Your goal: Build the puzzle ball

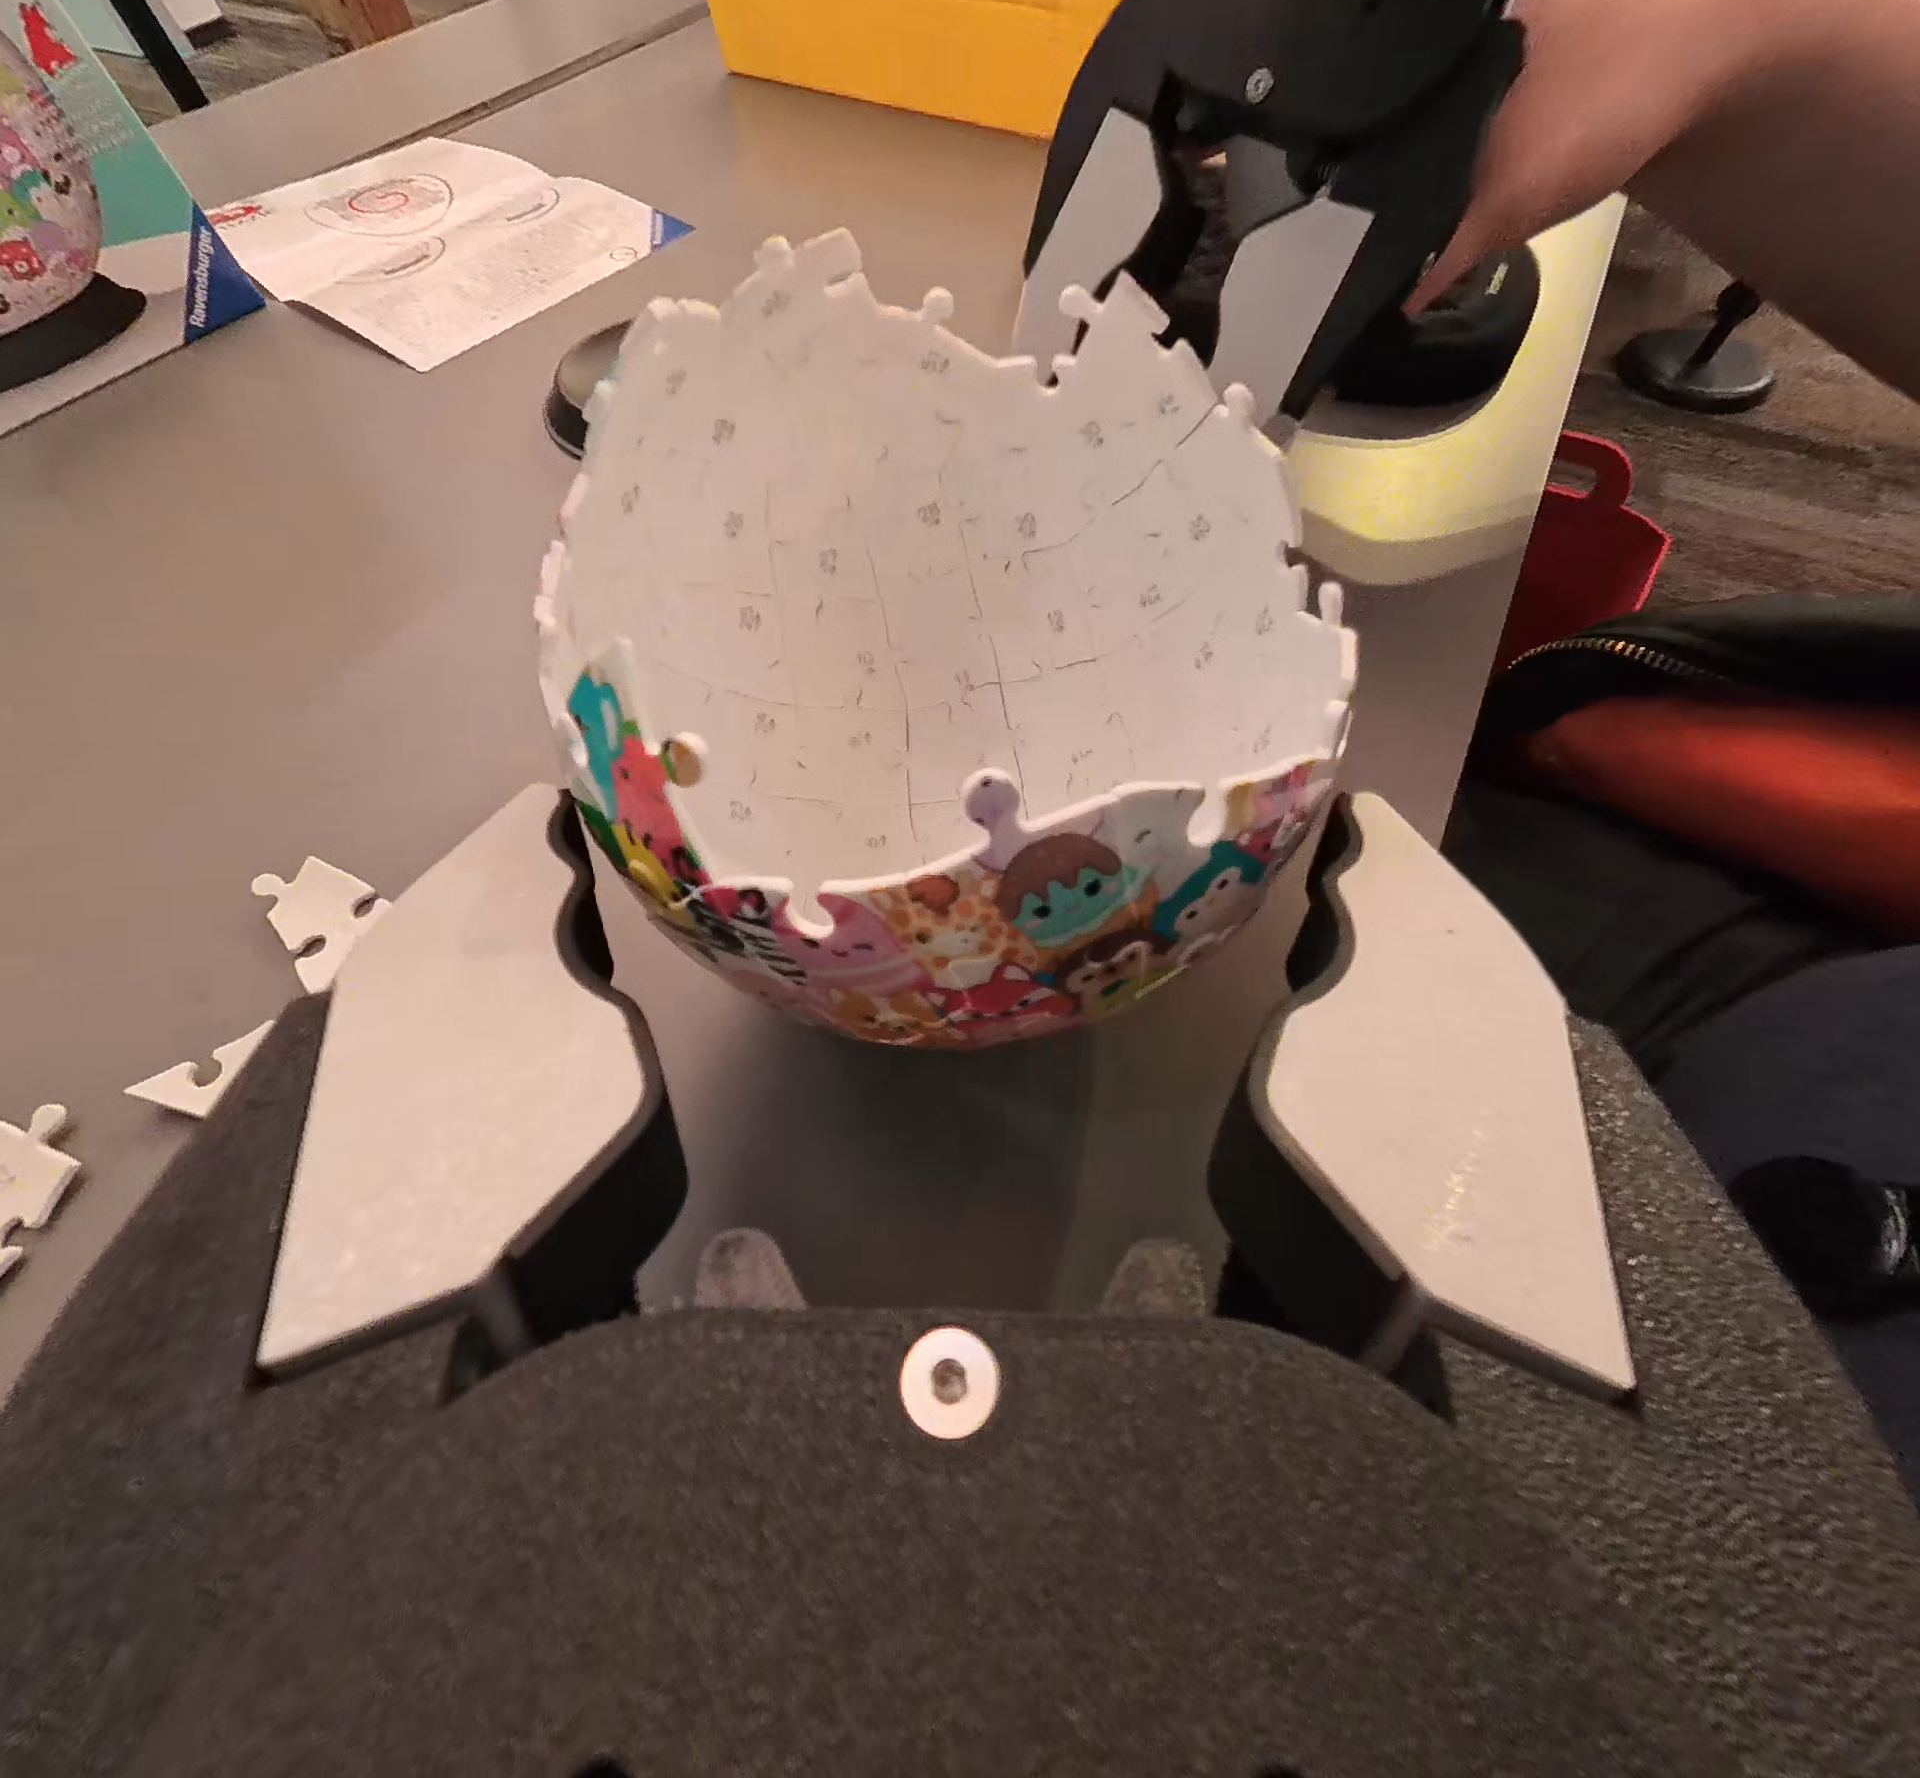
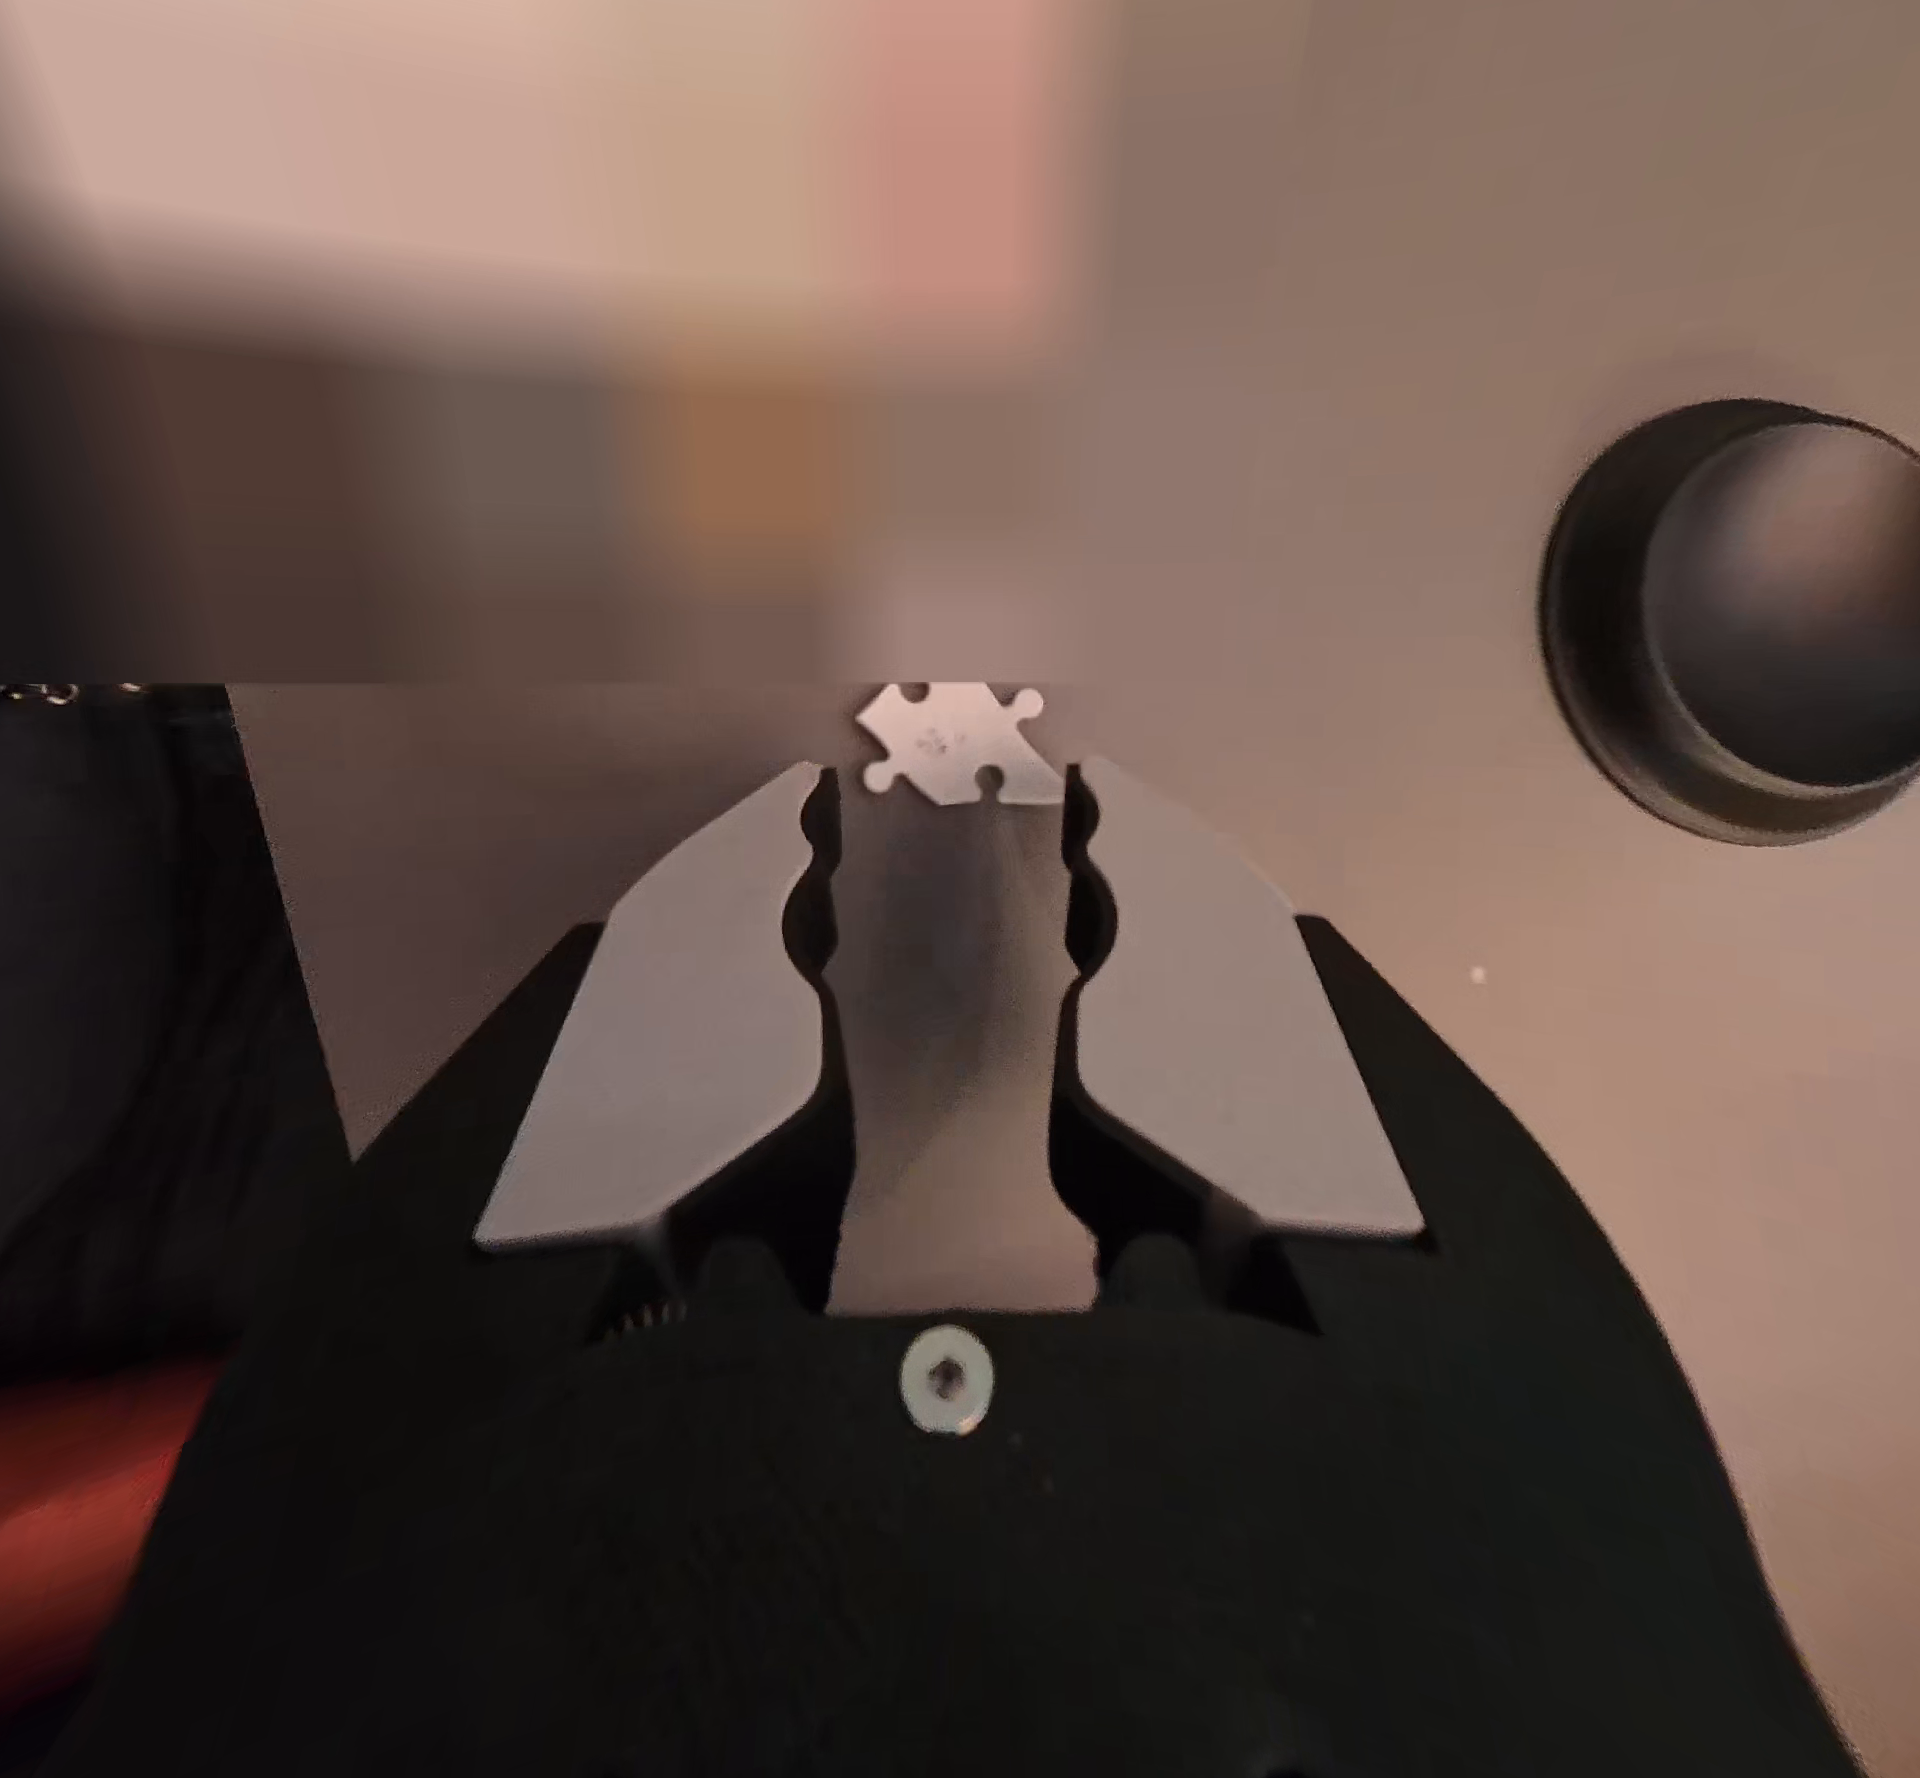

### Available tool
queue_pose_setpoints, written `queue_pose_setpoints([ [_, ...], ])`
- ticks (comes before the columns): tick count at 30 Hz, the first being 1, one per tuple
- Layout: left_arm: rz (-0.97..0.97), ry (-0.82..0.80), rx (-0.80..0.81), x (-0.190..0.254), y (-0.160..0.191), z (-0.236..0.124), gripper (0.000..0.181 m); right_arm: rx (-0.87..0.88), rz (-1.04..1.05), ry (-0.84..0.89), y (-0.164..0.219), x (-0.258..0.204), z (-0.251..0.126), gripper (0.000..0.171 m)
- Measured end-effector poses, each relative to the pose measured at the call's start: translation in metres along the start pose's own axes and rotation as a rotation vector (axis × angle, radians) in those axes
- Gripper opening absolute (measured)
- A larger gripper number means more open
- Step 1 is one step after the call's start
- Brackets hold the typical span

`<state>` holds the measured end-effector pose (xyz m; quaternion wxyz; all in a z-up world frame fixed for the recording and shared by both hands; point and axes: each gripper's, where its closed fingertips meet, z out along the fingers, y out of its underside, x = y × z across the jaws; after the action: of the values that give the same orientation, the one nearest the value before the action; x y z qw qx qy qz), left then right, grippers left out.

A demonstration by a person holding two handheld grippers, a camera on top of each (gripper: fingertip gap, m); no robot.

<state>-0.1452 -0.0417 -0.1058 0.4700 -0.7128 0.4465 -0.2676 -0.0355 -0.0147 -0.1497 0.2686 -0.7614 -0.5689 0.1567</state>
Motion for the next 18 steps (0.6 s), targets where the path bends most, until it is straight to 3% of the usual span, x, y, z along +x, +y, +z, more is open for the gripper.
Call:
queue_pose_setpoints([
  [5, 0.004, -0.023, -0.007, 0.002, 0.004, -0.005, 0.128, 0.025, 0.014, -0.067, -0.003, 0.001, 0.011, 0.046],
  [8, -0.007, -0.036, -0.009, 0.005, 0.006, -0.012, 0.129, 0.02, 0.012, -0.071, -0.002, 0.003, 0.009, 0.028],
  [18, -0.03, -0.088, 0.024, 0.021, 0.01, -0.035, 0.127, 0.049, 0.112, 0.047, 0.002, 0.0, 0.002, 0.027],
])
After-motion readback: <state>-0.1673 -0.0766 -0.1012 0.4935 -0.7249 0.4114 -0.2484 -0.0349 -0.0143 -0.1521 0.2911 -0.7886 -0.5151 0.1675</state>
